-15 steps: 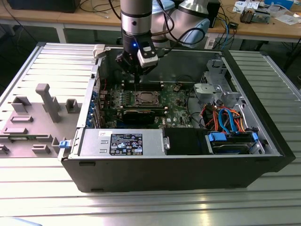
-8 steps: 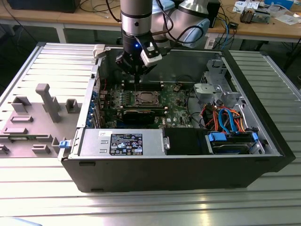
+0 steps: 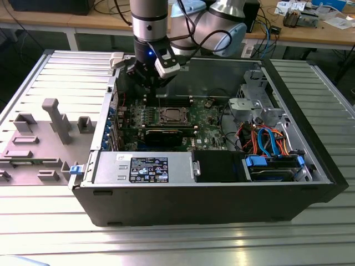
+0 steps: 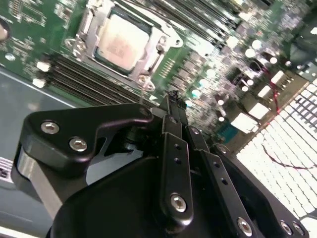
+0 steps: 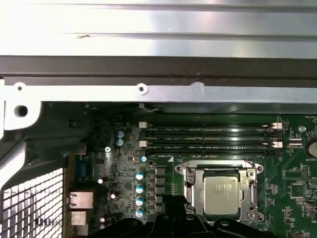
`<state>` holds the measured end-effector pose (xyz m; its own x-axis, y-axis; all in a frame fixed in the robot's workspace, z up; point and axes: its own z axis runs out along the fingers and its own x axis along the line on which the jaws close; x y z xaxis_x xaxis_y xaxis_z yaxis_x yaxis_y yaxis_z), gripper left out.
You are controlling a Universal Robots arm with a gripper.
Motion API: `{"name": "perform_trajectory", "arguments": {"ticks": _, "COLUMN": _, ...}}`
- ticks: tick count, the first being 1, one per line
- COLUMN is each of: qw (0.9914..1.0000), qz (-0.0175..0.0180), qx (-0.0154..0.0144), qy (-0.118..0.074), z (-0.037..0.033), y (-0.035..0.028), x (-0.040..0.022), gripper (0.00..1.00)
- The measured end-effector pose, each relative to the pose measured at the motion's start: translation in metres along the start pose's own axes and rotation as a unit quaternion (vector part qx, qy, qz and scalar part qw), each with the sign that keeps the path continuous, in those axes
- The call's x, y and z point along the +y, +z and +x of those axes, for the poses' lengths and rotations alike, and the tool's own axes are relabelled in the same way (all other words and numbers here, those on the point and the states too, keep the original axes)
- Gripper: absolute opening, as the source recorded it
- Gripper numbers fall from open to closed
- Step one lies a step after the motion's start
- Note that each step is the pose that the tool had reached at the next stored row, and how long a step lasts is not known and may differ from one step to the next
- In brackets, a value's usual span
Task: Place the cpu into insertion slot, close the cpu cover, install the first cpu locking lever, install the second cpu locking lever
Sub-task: 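Install the first cpu locking lever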
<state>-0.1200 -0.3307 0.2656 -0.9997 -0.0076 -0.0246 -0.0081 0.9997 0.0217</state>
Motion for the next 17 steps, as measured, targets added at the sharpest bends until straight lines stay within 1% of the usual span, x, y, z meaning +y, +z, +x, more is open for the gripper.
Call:
{"name": "perform_trajectory", "arguments": {"ticks": 3, "qw": 1.00000, "qz": 0.0000, "qx": 0.0000, "qy": 0.000, "z": 0.0015, "y": 0.0000, "x": 0.0024, "gripper": 0.11}}
{"name": "perform_trajectory", "arguments": {"ticks": 12, "qw": 1.00000, "qz": 0.0001, "qx": -0.0003, "qy": 0.000, "z": 0.0012, "y": 0.0001, "x": 0.0144, "gripper": 0.11}}
{"name": "perform_trajectory", "arguments": {"ticks": 14, "qw": 1.00000, "qz": 0.0000, "qx": -0.0004, "qy": 0.000, "z": 0.0000, "y": 0.0002, "x": 0.0170, "gripper": 0.11}}
{"name": "perform_trajectory", "arguments": {"ticks": 17, "qw": 1.00000, "qz": 0.0000, "qx": -0.0004, "qy": 0.000, "z": -0.0043, "y": 0.0007, "x": 0.0173, "gripper": 0.11}}
